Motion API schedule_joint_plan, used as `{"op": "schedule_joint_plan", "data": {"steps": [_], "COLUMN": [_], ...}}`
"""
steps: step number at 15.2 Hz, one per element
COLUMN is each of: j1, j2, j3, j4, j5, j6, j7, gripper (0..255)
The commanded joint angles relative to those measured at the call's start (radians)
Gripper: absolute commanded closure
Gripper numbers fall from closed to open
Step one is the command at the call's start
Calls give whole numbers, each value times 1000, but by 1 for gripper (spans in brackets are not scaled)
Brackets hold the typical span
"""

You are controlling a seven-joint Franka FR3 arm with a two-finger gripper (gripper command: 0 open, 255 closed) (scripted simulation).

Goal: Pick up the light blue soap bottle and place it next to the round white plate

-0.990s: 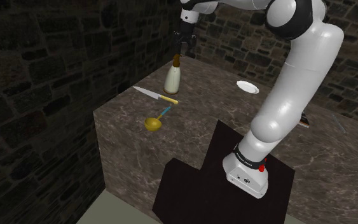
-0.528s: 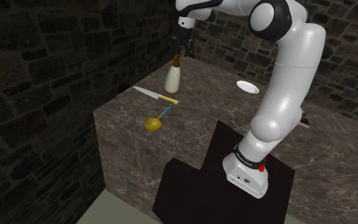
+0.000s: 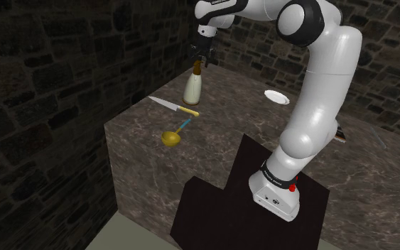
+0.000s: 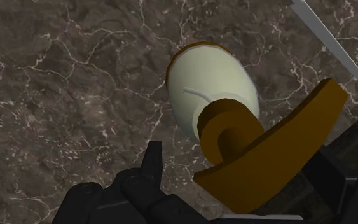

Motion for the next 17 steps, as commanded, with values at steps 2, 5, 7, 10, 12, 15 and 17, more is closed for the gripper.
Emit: {"op": "schedule_joint_plan", "data": {"steps": [2,5,7,10,12,15,17], "j1": [0,0,0,0,0,0,0], "j2": [0,0,0,0,-1,-7,-12], "j3": [0,0,0,0,0,0,-1], "j4": [-1,-1,-1,-1,-1,17,37], "j5": [0,0,0,0,0,-1,-2], "j6": [1,1,1,0,0,-23,-48], "j7": [0,0,0,0,0,2,3], "gripper": [0,255,255,255,255,255,255]}}
